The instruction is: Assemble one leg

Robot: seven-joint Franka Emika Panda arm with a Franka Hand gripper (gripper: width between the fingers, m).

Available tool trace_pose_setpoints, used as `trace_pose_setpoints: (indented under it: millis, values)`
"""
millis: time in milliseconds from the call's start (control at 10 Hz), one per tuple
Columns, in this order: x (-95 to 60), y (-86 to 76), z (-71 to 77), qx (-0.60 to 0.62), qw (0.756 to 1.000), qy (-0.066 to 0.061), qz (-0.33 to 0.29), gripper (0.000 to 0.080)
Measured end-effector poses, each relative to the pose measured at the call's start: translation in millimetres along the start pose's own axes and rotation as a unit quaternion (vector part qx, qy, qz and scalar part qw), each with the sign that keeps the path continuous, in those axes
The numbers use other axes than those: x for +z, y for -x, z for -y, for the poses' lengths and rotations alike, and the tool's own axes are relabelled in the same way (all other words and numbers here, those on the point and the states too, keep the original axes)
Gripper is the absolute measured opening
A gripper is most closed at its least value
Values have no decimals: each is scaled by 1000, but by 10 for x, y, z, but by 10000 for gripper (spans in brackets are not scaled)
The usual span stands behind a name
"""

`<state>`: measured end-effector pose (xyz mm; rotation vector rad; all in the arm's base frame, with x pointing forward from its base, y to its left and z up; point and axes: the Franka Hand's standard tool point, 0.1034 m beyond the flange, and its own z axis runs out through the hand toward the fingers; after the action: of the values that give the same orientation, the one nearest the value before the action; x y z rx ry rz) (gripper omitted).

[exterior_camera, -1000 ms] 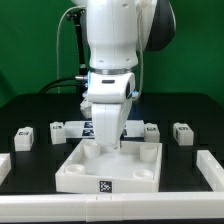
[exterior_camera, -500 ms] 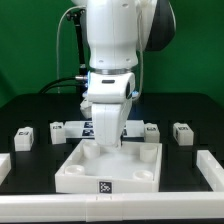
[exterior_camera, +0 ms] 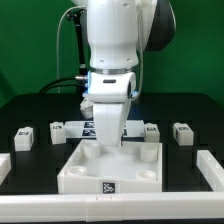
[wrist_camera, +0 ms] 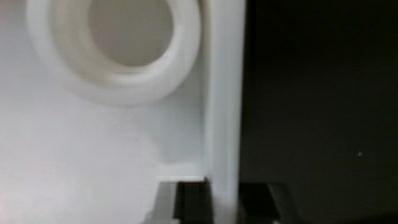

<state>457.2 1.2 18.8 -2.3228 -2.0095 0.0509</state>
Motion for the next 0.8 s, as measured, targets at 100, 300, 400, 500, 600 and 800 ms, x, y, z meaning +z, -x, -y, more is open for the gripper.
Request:
trace_pose_setpoints:
  millis: [100,300,400,500,600,800]
  values:
    - [6,-45,-1,-20,1000,0,1,57]
    - [16,-135,-29,-60,998,6,2,57]
    - [16,-233,-55,-92,996,14,7,57]
    - [15,-294,-71,-105,994,20,8,57]
    - [14,-285,-74,-103,994,20,8,57]
    - [13,-282,-75,-102,995,20,8,57]
